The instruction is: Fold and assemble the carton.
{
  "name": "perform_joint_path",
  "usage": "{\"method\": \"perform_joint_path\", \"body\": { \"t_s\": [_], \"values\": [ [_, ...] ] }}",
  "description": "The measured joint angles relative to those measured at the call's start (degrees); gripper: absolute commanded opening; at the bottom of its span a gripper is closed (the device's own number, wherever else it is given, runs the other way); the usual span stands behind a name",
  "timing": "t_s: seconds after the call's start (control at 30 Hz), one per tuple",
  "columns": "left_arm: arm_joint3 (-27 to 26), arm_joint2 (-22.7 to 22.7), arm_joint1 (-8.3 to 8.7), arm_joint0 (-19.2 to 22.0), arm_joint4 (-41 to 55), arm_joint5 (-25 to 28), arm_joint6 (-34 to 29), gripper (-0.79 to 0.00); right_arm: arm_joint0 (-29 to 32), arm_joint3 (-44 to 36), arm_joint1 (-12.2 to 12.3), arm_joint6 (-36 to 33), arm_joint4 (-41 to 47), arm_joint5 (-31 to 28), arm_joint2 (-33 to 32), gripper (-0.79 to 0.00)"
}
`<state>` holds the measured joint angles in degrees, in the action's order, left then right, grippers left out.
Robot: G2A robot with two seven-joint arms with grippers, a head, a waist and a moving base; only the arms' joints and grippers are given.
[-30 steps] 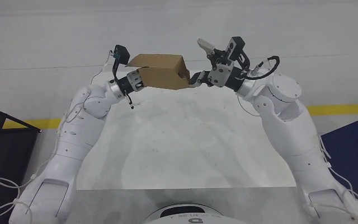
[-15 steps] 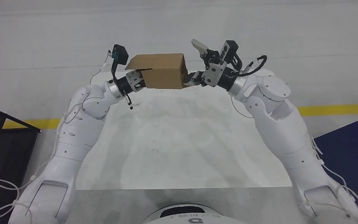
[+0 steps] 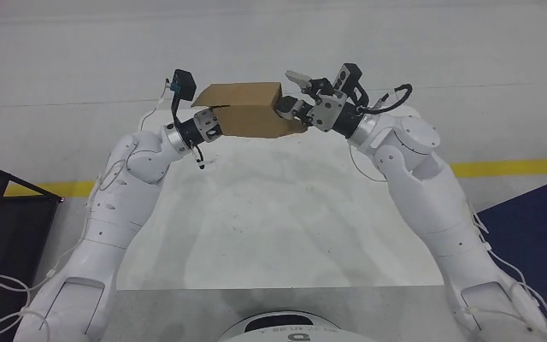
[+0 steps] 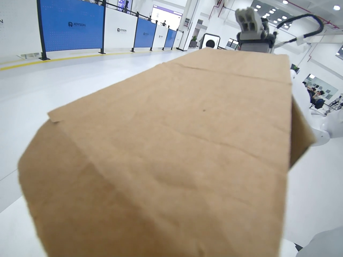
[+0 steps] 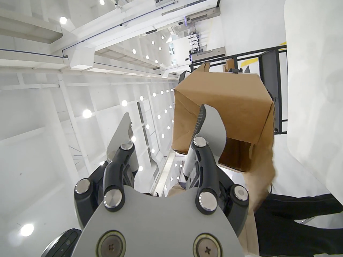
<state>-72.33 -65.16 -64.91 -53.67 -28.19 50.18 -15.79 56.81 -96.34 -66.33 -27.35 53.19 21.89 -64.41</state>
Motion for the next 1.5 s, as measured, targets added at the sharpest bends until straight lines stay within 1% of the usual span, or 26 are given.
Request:
{"method": "perform_joint_path", "body": {
  "t_s": [0.23,0.43,0.6,0.77,1.0,1.27,1.5],
  "values": [
    [0.15,0.26,-0.17,0.01,0.37,0.08,0.85,-0.785,-0.33,0.23,-0.20,-0.74,-0.48,0.10,-0.03,-0.323],
    [0.08,-0.02,-0.19,-0.29,0.02,-0.38,1.59,-0.785,1.67,-1.89,0.36,0.03,-0.60,-1.01,-4.56,-0.262],
    [-0.13,-0.33,-0.17,-0.65,-0.14,-0.60,1.94,-0.785,4.29,-4.59,1.06,-0.72,-1.11,0.94,-8.34,-0.225],
    [-0.09,-0.24,-0.21,-0.47,-0.33,-0.57,1.80,-0.785,5.36,-5.67,1.55,-1.80,-2.66,5.15,-9.38,-0.256],
    [0.78,0.62,-0.56,0.61,-0.46,-0.40,1.99,-0.785,4.15,-4.91,1.27,-2.54,-3.34,7.63,-6.43,-0.289],
    [1.65,0.79,-0.70,0.73,-1.03,-0.11,2.62,-0.785,1.91,-3.95,0.52,-1.70,-3.62,7.32,-2.61,-0.339],
    [1.55,0.46,-0.69,0.38,-1.55,-0.47,3.02,-0.785,0.40,-3.76,-0.10,1.70,-6.61,5.90,0.19,-0.348]
  ]
}}
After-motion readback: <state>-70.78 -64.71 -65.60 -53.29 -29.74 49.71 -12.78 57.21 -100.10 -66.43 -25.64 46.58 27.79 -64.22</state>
